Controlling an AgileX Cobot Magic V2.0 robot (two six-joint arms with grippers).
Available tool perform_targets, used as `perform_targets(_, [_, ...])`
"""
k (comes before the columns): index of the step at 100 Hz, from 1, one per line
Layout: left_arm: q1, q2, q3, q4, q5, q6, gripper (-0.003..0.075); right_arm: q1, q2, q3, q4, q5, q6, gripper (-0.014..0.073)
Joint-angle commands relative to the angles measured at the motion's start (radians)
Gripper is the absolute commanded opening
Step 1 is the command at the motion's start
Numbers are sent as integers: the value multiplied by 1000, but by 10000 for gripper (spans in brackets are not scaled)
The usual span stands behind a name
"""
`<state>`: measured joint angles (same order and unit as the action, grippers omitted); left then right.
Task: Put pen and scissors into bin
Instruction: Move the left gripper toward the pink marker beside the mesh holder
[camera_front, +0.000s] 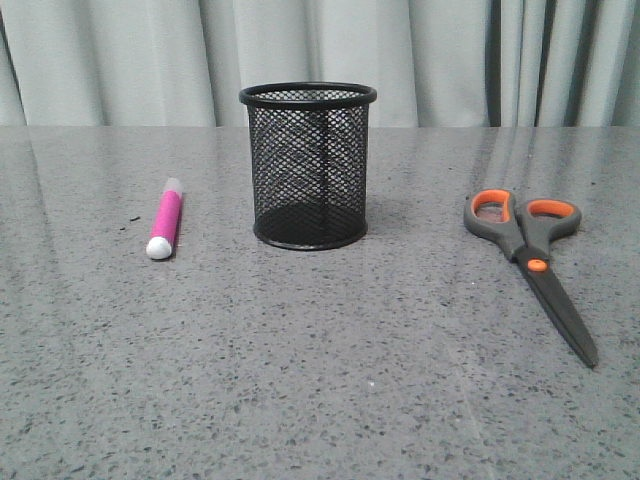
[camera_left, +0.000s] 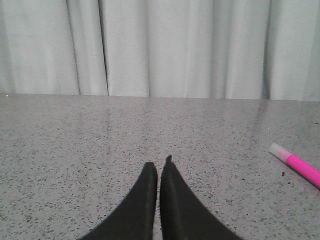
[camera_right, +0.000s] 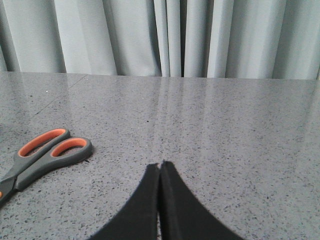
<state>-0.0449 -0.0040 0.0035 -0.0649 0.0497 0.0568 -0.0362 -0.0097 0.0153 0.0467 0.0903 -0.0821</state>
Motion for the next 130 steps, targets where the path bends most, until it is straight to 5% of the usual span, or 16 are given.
perform_targets(1, [1,-31,25,-9,-77,-11,-20,-4,-24,10,-12,-78,-5,-65])
perform_targets(116, [1,-31,25,-9,-77,-11,-20,-4,-24,10,-12,-99,-5,-65])
perform_targets(130, [1,-31,25,-107,-77,-11,-20,-4,-24,10,96,-124,-3,-65])
